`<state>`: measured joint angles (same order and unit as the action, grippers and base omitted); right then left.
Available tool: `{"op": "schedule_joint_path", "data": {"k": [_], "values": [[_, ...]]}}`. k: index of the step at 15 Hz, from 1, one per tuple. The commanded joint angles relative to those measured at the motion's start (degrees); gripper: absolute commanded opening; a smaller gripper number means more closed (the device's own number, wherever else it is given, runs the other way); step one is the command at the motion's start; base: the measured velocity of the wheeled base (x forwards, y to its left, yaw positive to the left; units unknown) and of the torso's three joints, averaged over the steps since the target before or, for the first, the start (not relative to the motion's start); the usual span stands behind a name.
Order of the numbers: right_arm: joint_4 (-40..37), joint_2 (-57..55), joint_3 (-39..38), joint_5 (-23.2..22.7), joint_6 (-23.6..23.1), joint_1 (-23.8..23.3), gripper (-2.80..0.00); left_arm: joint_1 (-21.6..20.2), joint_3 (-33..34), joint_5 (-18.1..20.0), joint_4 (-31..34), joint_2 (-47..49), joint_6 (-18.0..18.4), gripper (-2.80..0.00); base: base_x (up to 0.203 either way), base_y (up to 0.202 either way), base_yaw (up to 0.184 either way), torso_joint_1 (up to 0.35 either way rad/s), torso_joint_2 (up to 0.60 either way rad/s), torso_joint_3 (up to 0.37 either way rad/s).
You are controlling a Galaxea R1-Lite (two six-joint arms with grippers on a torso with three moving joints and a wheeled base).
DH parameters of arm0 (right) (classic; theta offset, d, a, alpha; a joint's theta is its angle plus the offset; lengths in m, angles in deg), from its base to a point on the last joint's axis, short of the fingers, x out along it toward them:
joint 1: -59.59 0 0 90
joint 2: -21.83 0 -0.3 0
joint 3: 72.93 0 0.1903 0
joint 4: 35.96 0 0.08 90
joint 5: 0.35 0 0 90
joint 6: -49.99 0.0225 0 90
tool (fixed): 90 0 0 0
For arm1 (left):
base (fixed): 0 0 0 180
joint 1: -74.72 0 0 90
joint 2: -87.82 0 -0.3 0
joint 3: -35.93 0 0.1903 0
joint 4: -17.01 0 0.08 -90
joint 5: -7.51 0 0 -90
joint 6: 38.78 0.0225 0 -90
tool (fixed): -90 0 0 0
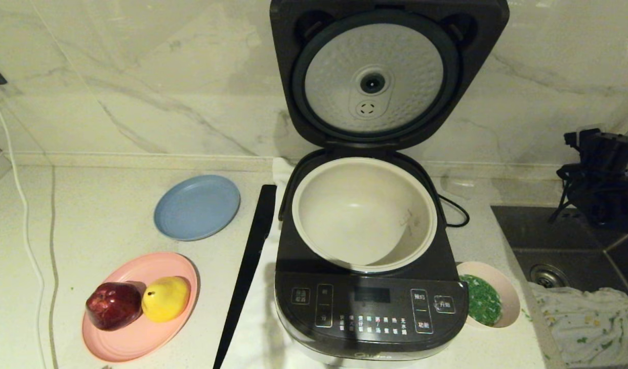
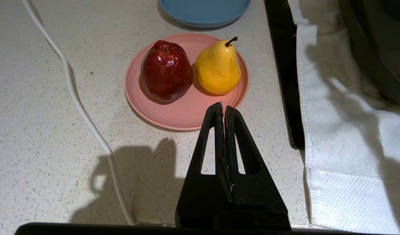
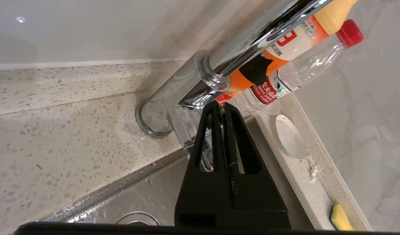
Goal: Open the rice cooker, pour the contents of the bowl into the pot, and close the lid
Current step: Turn on the tap
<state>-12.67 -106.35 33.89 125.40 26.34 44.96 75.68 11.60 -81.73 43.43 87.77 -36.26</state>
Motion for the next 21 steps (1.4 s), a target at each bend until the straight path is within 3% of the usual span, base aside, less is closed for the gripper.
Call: {"op": "schedule_joint_path", "data": {"k": [1, 8, 21], "values": [[0.28, -1.44, 1.36, 0.20, -0.17, -0.04, -2.80, 0.00, 0.00, -0.03, 0.03, -0.04, 0.02, -2.80, 0.000, 0.000, 0.000, 0.000, 0.00, 0.000], [0.71, -2.16, 1.31, 0.27, -0.12, -0.49, -2.80, 0.00, 0.00, -0.05, 0.03, -0.09, 0.02, -2.80, 0.000, 0.000, 0.000, 0.000, 0.00, 0.000], [6.48, -0.96, -7.18, 0.46, 0.01, -0.66, -2.80, 0.00, 0.00, -0.06, 0.03, -0.04, 0.02, -2.80, 0.000, 0.000, 0.000, 0.000, 0.00, 0.000]]}}
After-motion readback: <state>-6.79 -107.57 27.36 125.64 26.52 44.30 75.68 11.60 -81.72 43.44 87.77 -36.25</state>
